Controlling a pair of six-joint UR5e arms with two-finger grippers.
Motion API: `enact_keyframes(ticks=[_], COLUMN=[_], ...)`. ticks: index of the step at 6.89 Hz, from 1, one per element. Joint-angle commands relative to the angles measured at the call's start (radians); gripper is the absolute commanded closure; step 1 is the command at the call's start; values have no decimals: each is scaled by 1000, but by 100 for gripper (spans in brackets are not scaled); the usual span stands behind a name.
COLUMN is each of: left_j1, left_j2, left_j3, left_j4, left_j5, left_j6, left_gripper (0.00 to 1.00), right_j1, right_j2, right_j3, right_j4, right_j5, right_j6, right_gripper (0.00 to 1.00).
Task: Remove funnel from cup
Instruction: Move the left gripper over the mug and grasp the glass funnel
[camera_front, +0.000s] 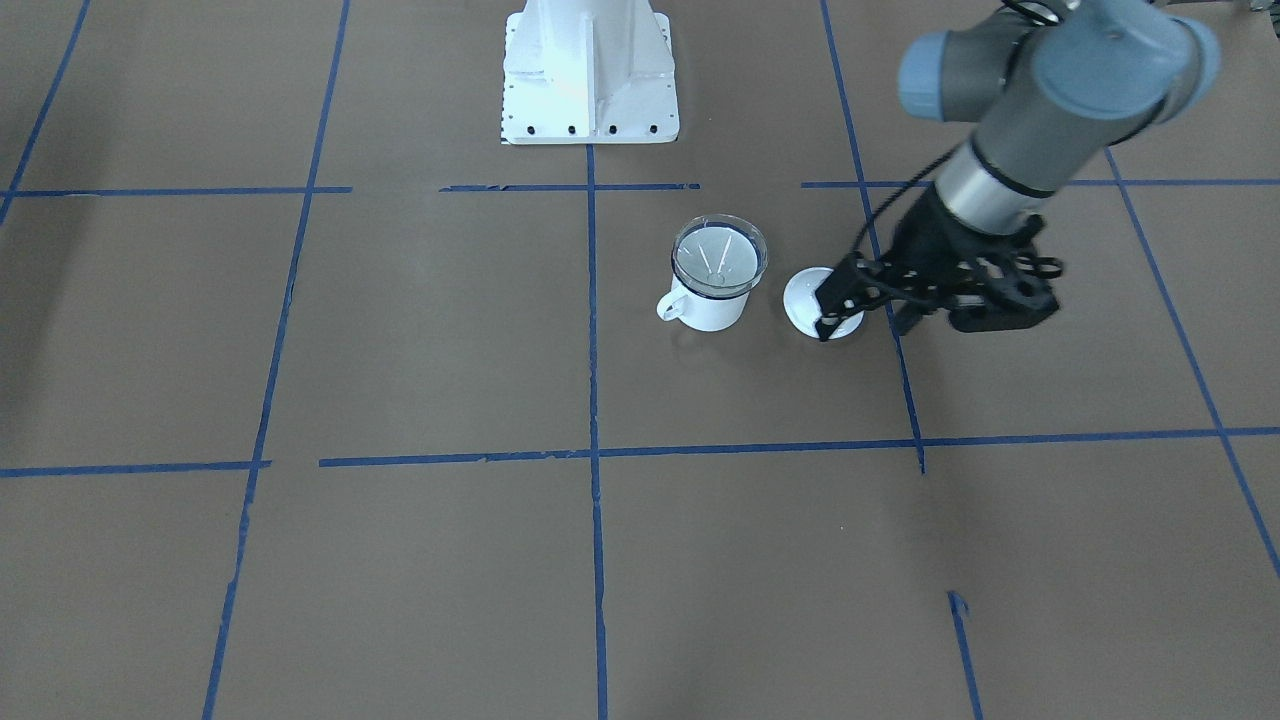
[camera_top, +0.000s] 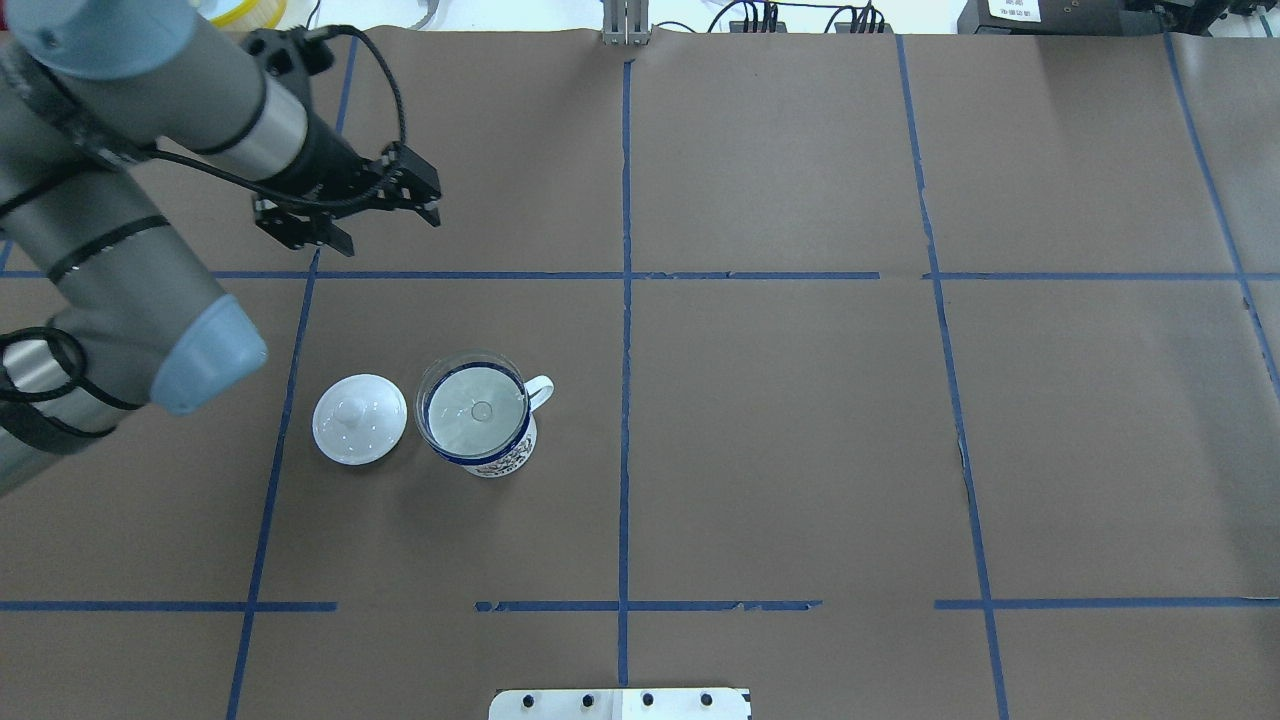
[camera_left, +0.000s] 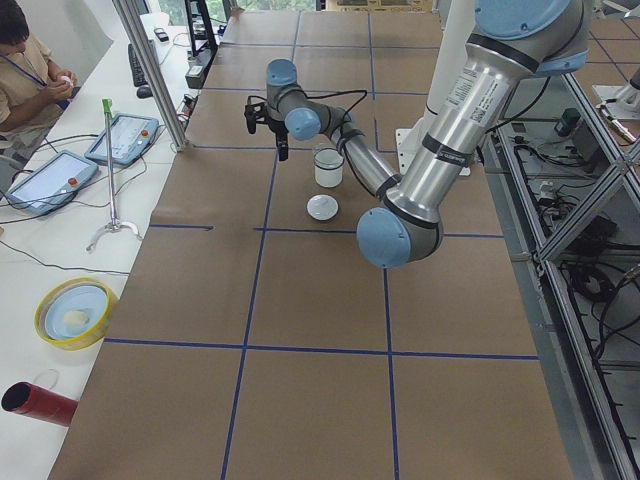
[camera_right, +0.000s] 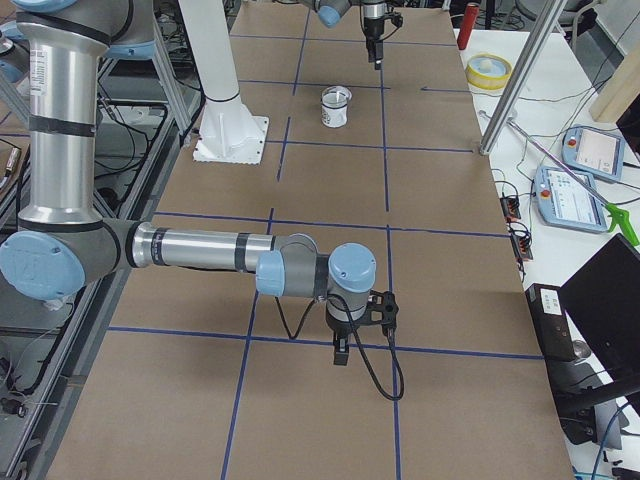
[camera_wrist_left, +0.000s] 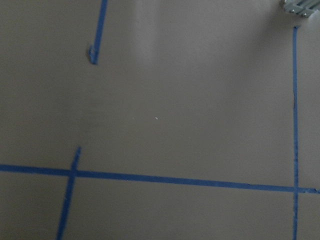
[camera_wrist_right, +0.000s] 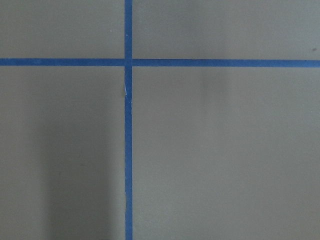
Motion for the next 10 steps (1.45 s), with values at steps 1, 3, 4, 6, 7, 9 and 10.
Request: enact_keyframes(ticks=[1, 3, 4, 6, 7, 9, 10], left_j1=[149, 239, 257, 270, 272, 271, 271], left_j2=[-119, -116, -116, -110, -110, -113, -115], left_j3=[3, 29, 43, 48, 48, 36, 23], left_j4=[155, 164, 164, 164, 166, 205, 232], left_j5=[101, 177, 181, 182, 182, 181, 182], left_j6=[-171, -201, -201, -199, -199, -193, -192], left_gripper=[0, 0, 7, 50, 66, 100, 100], right_j1=[0, 0, 0, 0, 0, 0, 0], right_j2=[0, 0, 0, 0, 0, 0, 0], right_j3=[0, 0, 0, 0, -2, 0, 0], right_j4=[0, 0, 0, 0, 0, 0, 0], right_j5=[0, 0, 0, 0, 0, 0, 0], right_j6=[0, 0, 0, 0, 0, 0, 0], right_gripper=[0, 0, 0, 0, 0, 0, 0])
